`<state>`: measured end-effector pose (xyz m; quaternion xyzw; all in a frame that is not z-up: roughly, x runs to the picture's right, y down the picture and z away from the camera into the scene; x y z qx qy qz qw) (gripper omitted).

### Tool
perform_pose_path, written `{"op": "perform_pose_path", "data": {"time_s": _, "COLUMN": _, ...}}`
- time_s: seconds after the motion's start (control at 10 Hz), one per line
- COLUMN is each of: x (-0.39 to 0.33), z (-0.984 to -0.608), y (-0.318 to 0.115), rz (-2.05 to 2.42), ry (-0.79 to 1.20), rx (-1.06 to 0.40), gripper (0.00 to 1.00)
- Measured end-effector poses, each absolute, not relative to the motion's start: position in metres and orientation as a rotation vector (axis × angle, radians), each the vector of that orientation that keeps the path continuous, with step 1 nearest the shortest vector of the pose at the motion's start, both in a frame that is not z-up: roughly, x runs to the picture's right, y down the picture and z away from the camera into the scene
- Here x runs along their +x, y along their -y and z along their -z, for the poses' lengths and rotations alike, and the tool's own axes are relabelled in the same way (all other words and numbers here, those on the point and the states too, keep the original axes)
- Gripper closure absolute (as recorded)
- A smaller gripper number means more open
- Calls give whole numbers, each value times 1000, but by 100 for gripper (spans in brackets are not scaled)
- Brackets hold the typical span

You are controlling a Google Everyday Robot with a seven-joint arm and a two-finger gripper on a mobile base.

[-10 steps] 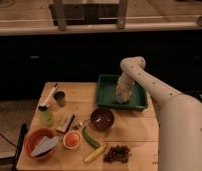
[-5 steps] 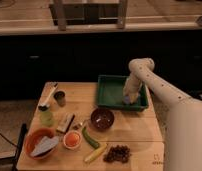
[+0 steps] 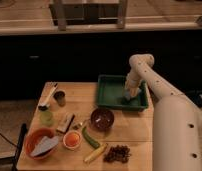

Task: Wipe tray with sponge

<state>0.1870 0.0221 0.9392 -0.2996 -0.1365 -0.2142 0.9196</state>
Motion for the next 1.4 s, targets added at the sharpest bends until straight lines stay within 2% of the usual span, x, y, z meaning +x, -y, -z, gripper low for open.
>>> {"op": "perform_pose_path", "data": {"time_s": 0.4, "x": 156, "z": -911, "y": -52, "rz": 564, "ry": 372, "rx": -616, "gripper": 98}}
{"op": "perform_pose_path", "data": {"time_s": 0.8, "x": 171, "z": -895, "y": -68, "rz": 575, "ry": 401, "rx": -627, "gripper": 98}}
{"op": "perform_pose_path", "data": {"time_s": 1.4, "x": 212, "z": -919, "y": -47, "rz": 484, "ry": 306, "rx": -633, "gripper": 98}}
